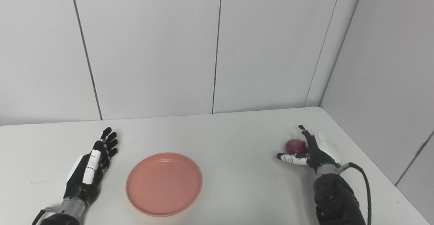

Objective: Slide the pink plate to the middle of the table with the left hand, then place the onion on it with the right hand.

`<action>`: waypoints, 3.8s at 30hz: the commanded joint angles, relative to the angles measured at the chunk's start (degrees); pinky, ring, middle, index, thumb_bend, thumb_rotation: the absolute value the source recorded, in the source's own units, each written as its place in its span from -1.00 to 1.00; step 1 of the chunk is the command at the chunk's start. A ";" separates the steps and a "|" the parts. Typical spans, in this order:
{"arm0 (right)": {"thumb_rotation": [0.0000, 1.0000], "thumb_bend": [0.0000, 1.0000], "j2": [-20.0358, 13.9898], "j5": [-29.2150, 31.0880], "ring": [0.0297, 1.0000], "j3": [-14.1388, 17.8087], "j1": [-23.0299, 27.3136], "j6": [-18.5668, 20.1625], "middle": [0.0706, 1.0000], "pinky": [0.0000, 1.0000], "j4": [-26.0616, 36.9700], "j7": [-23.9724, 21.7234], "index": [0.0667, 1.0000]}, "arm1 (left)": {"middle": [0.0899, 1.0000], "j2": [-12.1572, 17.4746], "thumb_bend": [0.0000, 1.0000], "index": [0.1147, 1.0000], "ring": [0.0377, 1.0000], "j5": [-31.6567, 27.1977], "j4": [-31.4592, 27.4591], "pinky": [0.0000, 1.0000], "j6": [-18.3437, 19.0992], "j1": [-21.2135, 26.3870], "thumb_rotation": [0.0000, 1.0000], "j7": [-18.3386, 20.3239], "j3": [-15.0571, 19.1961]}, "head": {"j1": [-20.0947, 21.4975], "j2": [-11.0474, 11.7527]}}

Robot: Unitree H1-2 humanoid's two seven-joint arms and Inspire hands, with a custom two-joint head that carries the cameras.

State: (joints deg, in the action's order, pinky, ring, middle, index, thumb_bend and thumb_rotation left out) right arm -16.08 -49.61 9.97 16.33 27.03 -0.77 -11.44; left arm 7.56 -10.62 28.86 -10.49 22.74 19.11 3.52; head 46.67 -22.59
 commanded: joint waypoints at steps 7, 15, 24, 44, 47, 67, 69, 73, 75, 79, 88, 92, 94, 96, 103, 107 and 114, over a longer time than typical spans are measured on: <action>-0.55 0.91 -2.48 1.40 0.74 -1.39 2.32 -0.16 0.77 0.57 -1.75 3.53 0.83 | 0.98 -0.08 0.75 0.98 1.00 0.01 -1.35 1.00 -0.38 0.35 0.89 -0.74 -0.32 | -0.19 0.07; -0.81 0.74 -3.31 2.20 0.63 -2.09 2.38 -0.15 0.69 0.40 -3.91 4.82 0.79 | 0.98 -0.16 0.77 0.97 1.00 -0.05 -1.92 1.00 -0.03 0.20 0.89 -0.82 -0.42 | -0.41 0.08; -0.92 0.59 -3.83 4.16 0.49 -2.94 2.26 -0.17 0.59 0.25 -5.37 7.40 0.70 | 0.97 -0.28 0.75 0.96 1.00 -0.21 -2.07 1.00 -0.50 0.08 0.90 -0.68 -0.40 | -0.56 0.07; -0.90 0.50 -5.72 8.28 0.03 -8.91 3.56 -1.46 0.15 -0.13 -11.65 17.17 0.36 | 0.97 -0.36 0.78 0.97 1.00 -0.37 -3.06 1.00 0.70 -0.17 0.88 -0.87 -0.38 | -0.89 0.00; -0.95 0.47 -5.99 9.05 0.01 -9.56 3.63 -1.70 0.13 -0.13 -12.00 18.10 0.31 | 0.96 -0.39 0.78 0.96 1.00 -0.23 -2.68 1.00 0.34 -0.09 0.88 -0.97 -0.37 | -0.96 0.01; -1.00 0.06 -7.64 11.02 -0.20 -11.37 3.28 -1.24 -0.20 -0.36 -10.73 20.72 -0.08 | 0.96 -0.27 0.77 0.96 1.00 -0.46 -2.41 1.00 -0.10 0.02 0.89 -0.62 -0.36 | -1.14 -0.07; -1.00 0.06 -7.51 11.34 -0.18 -11.07 3.15 -1.26 -0.16 -0.34 -10.26 20.89 -0.08 | 0.96 -0.30 0.78 0.95 1.00 -0.36 -2.45 1.00 -0.02 0.01 0.88 -0.75 -0.37 | -1.16 -0.08; -1.00 0.06 -7.23 12.20 -0.20 -10.34 2.93 -2.13 -0.17 -0.37 -9.40 22.03 -0.08 | 0.96 -0.38 0.78 0.95 1.00 -0.54 -2.42 1.00 0.01 0.04 0.88 -0.69 -0.31 | -1.38 -0.04; -1.00 0.06 -7.14 12.50 -0.21 -10.06 2.76 -2.89 -0.16 -0.37 -8.94 23.01 -0.09 | 0.96 -0.39 0.78 0.95 1.00 -0.56 -2.44 1.00 0.18 0.03 0.87 -0.68 -0.32 | -1.56 -0.07; -1.00 0.06 -6.31 13.83 -0.21 -8.65 2.29 -3.49 -0.14 -0.37 -5.91 24.50 -0.10 | 0.96 -0.47 0.80 0.94 1.00 -0.41 -2.44 1.00 -0.32 0.01 0.87 -0.60 -0.47 | -2.33 -0.08; -1.00 0.05 -4.76 13.30 -0.20 -8.94 1.10 -2.48 -0.12 -0.36 2.64 24.90 -0.09 | 1.00 0.63 0.85 0.99 1.00 -0.07 -3.35 1.00 0.20 -0.29 0.98 2.21 -2.69 | -6.32 -0.56; -1.00 0.05 -3.86 13.12 -0.19 -9.02 0.61 -1.42 -0.18 -0.36 5.82 23.90 -0.05 | 1.00 0.72 0.80 1.00 1.00 0.06 -3.55 1.00 0.39 -0.27 1.00 2.49 -3.28 | -8.26 -0.78; -1.00 0.04 -3.33 13.68 -0.26 -9.07 0.16 -2.42 -0.23 -0.42 7.76 23.69 -0.03 | 1.00 0.54 0.74 1.00 1.00 0.08 -4.01 1.00 0.89 -0.31 1.00 2.17 -3.29 | -9.61 -0.83; -1.00 0.04 -3.13 14.21 -0.31 -9.34 -0.30 -3.83 -0.25 -0.46 9.12 23.50 -0.03 | 1.00 0.26 0.70 1.00 1.00 0.25 -4.91 1.00 1.48 -0.46 1.00 1.55 -3.27 | -10.85 -0.86; -1.00 0.04 -2.49 15.29 -0.29 -10.66 -1.43 -8.41 -0.25 -0.43 9.45 23.42 -0.03 | 0.98 -0.75 0.62 0.97 1.00 0.35 -7.43 1.00 2.07 -1.26 1.00 0.95 -3.34 | -14.02 -0.89; -1.00 0.04 -1.98 14.99 -0.26 -12.08 -2.16 -8.34 -0.23 -0.40 10.03 21.98 -0.02 | 0.94 -1.72 0.61 0.93 0.97 0.73 -9.01 0.97 2.48 -1.88 0.94 -0.44 -3.35 | -16.09 -1.01; -1.00 0.04 -0.10 15.37 -0.30 -15.56 -0.73 -9.38 -0.25 -0.44 10.08 20.14 -0.01 | 0.91 -3.74 0.64 0.88 0.94 1.64 -10.64 0.95 2.51 -2.64 0.80 -3.17 -3.30 | -20.31 -1.09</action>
State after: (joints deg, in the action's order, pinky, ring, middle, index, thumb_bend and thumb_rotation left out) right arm -16.28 -34.06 -5.24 12.01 21.15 7.04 8.75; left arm 4.03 -9.34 20.53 -7.44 18.61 16.85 0.33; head 26.37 -23.64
